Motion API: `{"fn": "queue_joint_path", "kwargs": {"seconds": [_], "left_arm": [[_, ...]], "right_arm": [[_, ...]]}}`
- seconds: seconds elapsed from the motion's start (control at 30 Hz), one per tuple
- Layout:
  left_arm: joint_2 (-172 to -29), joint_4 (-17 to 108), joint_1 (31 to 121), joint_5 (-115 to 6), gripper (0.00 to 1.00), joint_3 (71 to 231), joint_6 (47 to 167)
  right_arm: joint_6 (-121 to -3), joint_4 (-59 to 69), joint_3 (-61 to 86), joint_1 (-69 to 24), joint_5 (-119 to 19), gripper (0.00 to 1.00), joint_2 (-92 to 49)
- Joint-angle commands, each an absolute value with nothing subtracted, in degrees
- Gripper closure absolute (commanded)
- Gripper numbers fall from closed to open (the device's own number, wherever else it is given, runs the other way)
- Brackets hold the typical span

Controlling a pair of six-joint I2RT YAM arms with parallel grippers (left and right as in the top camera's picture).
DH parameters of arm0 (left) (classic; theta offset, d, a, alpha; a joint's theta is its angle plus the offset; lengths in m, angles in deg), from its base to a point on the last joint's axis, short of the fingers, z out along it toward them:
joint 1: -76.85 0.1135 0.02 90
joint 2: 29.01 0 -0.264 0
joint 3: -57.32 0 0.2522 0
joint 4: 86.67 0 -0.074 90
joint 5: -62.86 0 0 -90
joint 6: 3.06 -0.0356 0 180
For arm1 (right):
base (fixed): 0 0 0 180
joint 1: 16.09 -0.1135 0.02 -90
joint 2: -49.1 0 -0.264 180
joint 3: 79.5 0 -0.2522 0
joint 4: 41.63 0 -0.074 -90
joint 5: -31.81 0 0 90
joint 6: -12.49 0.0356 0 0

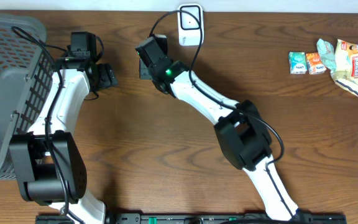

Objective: Scan the item barcode

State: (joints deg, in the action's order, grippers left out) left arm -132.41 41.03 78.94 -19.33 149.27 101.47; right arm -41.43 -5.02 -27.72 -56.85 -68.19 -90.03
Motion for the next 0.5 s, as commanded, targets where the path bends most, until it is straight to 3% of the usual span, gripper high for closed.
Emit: {"fn": "queue_joint_path", "kwargs": {"seconds": [0.0,0.47], "left_arm": [[-132.4,41.0,78.9,-19.0,0.02,148.9,100.7],[-132.4,41.0,78.9,-19.0,0.02,149.0,100.7]], "right_arm": [[-40.9,-4.7,-27.8,-57.0,-68.2,0.99,-91.5],[-40.9,3.0,-27.8,-56.8,-69.7,0.99,-93.6]]}}
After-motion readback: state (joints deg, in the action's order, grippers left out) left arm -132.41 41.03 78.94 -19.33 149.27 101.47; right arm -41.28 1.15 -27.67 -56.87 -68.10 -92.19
